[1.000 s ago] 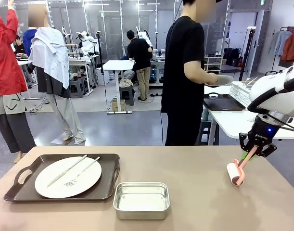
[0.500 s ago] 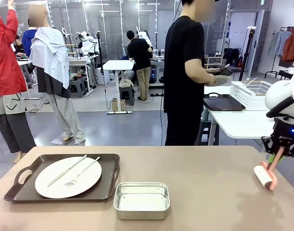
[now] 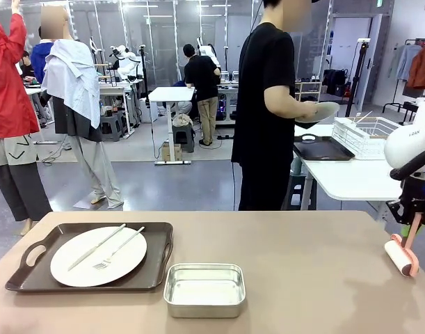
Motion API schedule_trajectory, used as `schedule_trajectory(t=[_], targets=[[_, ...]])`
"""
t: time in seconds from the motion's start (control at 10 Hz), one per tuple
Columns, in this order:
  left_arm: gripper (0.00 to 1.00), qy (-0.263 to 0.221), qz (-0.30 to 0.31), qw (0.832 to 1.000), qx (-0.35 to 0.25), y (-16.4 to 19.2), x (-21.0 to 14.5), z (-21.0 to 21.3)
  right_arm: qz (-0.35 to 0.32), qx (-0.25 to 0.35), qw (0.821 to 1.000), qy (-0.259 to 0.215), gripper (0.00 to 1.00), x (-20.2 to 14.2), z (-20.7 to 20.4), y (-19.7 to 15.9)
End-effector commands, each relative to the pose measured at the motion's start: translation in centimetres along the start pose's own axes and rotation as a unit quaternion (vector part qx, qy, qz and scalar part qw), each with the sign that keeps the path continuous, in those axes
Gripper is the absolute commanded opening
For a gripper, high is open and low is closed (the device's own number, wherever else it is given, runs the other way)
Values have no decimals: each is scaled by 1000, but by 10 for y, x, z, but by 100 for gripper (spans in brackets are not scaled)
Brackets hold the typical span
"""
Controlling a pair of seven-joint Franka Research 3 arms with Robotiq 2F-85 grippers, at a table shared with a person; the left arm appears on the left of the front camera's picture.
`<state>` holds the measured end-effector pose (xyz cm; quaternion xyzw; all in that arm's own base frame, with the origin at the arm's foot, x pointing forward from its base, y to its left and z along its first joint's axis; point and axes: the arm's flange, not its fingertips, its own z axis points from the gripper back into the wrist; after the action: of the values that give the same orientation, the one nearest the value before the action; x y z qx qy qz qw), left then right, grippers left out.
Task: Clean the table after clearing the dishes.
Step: When the left (or right) Handle tray is removed, use the left hand (or right hand) to clean the left (or right) side of the table with the Lint Roller.
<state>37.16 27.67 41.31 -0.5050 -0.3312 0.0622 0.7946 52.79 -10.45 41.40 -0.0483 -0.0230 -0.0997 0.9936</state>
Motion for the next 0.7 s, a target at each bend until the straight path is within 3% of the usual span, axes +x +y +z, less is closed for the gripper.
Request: schedule_trajectory(t=[0.0,0.4,0.6], targets=[[100,0,-2,1000,-1,0,2,4,9,12,1000,-23,22,-21,24,-8],[100,0,-2,1000,-1,0,2,4,63,38,995,-67,22,-56,115,-18],[100,0,-2,1000,-1,0,2,4,71,52,993,-76,22,-62,128,-10]])
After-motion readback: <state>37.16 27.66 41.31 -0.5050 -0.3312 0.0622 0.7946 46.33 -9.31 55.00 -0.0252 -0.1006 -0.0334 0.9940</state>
